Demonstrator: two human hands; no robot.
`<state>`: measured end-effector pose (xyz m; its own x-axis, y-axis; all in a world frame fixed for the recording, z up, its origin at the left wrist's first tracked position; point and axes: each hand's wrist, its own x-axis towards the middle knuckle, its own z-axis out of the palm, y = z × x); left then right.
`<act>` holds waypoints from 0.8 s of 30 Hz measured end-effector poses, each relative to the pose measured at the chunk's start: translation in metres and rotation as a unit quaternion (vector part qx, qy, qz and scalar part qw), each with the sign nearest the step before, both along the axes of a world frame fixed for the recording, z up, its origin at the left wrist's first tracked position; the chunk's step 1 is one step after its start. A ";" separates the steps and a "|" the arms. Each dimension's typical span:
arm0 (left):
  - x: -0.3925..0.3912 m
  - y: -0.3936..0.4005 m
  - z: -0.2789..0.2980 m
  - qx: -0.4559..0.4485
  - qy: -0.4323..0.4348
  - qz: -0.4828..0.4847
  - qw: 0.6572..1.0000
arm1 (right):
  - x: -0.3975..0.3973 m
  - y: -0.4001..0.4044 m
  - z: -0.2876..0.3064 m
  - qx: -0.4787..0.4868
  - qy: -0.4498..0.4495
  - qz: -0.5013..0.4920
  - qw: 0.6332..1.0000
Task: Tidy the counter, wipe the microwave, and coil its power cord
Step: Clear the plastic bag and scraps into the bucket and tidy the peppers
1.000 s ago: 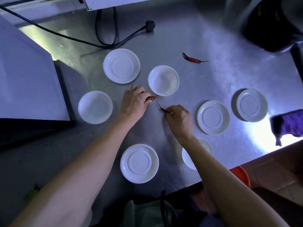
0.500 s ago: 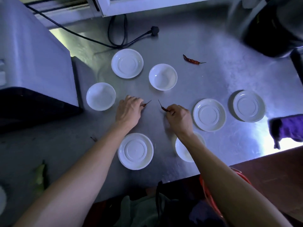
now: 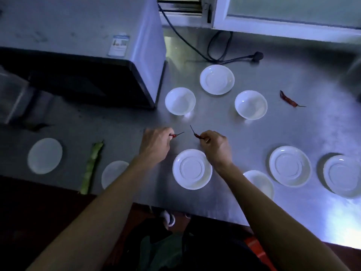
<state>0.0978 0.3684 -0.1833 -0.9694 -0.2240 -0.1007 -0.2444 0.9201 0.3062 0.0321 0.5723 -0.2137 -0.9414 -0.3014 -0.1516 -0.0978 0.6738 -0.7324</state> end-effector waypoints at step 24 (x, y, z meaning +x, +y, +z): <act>0.316 -0.226 0.013 0.026 0.041 0.273 0.961 | 0.203 -0.272 0.054 0.045 0.100 0.303 0.946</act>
<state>0.4141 0.1421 -0.1698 -0.7142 -0.6979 -0.0536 -0.6593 0.6451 0.3862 0.2350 0.2999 -0.1593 -0.6115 -0.7903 -0.0387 -0.6180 0.5076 -0.6004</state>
